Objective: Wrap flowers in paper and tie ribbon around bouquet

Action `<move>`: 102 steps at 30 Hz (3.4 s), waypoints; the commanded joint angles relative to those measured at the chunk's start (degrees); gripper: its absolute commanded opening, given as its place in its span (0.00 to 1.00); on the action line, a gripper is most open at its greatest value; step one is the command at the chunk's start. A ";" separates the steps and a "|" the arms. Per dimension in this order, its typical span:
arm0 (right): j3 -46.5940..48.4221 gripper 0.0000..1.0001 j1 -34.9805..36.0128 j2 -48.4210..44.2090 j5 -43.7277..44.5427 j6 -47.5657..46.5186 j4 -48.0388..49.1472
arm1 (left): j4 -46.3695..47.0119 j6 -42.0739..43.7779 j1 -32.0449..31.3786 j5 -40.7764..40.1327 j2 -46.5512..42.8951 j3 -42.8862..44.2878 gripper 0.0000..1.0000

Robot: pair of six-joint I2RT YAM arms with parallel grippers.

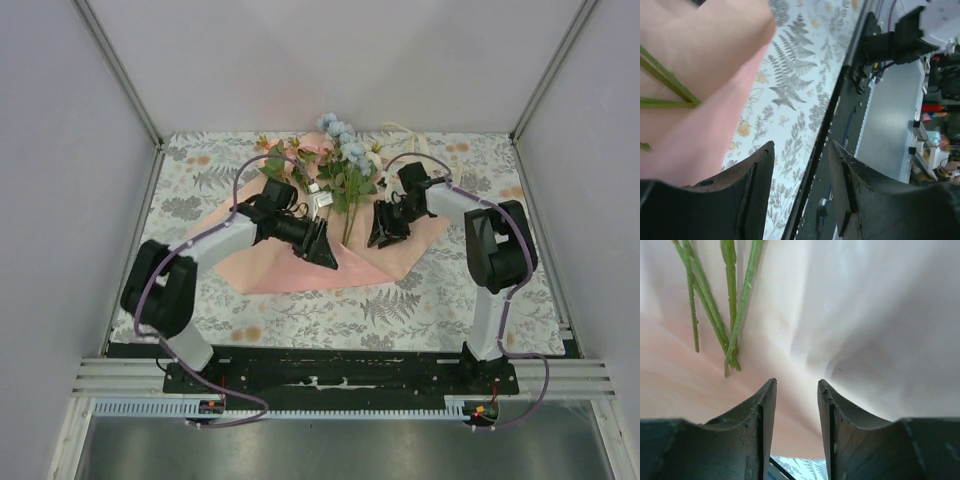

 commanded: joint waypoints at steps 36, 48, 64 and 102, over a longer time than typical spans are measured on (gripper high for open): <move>-1.34 0.87 -25.61 3.92 -28.14 12.79 10.51 | 5.82 -0.29 0.79 -5.39 29.73 12.37 0.55; -31.84 0.98 -25.70 -9.17 -36.42 50.50 65.03 | 5.82 -0.12 1.32 -5.57 29.91 12.45 0.56; -28.96 0.93 -27.72 -13.13 -19.54 39.98 48.52 | 6.26 -0.29 1.76 -5.83 30.43 12.54 0.56; -20.70 0.00 -17.09 -15.24 -29.21 35.38 41.11 | 11.80 -12.07 -6.86 -10.67 34.57 14.48 0.29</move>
